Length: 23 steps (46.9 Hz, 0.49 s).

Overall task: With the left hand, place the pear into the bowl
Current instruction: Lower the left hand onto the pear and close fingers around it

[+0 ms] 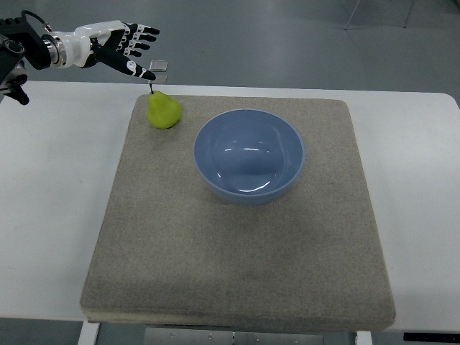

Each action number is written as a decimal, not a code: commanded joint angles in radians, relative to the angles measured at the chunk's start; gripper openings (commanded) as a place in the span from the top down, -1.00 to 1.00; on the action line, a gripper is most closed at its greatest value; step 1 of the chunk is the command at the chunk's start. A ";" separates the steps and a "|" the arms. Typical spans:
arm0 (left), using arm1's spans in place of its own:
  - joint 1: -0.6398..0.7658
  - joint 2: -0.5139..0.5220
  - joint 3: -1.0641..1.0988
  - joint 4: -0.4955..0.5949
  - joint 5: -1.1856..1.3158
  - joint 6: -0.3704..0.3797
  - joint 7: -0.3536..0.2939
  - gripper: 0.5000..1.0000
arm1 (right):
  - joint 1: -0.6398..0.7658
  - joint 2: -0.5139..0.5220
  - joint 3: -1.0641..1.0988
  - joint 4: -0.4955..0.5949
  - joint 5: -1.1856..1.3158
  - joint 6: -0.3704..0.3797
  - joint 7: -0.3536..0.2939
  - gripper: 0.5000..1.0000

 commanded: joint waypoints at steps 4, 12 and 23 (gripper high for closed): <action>-0.052 -0.008 0.228 -0.013 0.015 0.000 -0.042 -0.93 | 0.000 0.000 -0.001 0.000 0.000 0.000 0.000 -0.69; -0.065 -0.014 0.452 -0.030 0.027 0.174 -0.097 -0.93 | 0.000 0.000 0.001 0.000 -0.002 0.000 0.000 -0.69; -0.045 -0.066 0.514 -0.027 0.135 0.320 -0.097 -0.93 | 0.000 0.000 0.001 0.000 0.000 0.000 0.000 -0.69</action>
